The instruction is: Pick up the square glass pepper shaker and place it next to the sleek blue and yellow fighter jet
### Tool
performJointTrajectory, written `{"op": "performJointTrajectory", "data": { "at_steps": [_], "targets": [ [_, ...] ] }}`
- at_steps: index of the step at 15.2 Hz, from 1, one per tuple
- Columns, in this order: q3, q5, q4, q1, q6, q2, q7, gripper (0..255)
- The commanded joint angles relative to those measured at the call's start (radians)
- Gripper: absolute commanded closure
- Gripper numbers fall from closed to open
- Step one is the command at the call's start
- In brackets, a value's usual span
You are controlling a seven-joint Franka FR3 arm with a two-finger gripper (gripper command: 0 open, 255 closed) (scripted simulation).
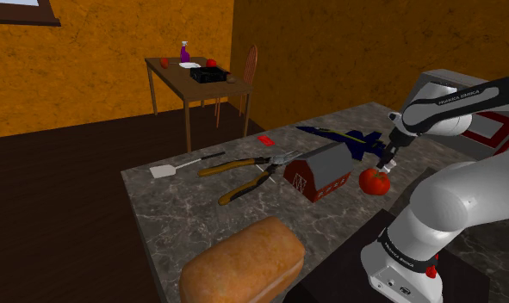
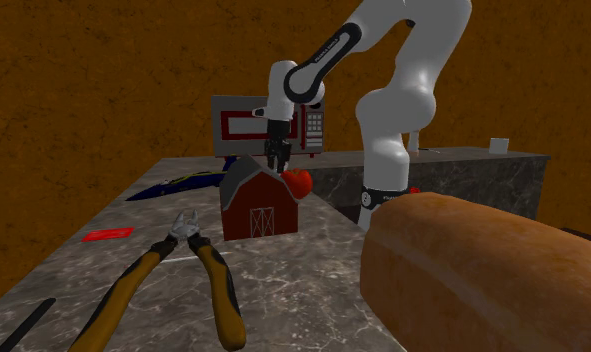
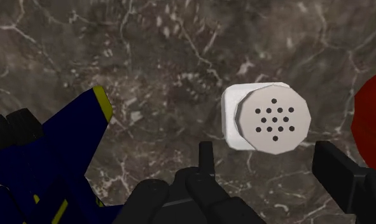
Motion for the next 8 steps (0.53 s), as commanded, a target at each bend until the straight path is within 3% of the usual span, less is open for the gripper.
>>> {"op": "performJointTrajectory", "data": {
  "at_steps": [1,5,8],
  "targets": [
    [0.000,0.000,0.000,0.000,0.000,0.000,0.000,0],
    [0.000,0.000,0.000,0.000,0.000,0.000,0.000,0],
    [0.088,0.011,0.032,-0.052,-0.155,-0.119,0.006,0]
  ]
}}
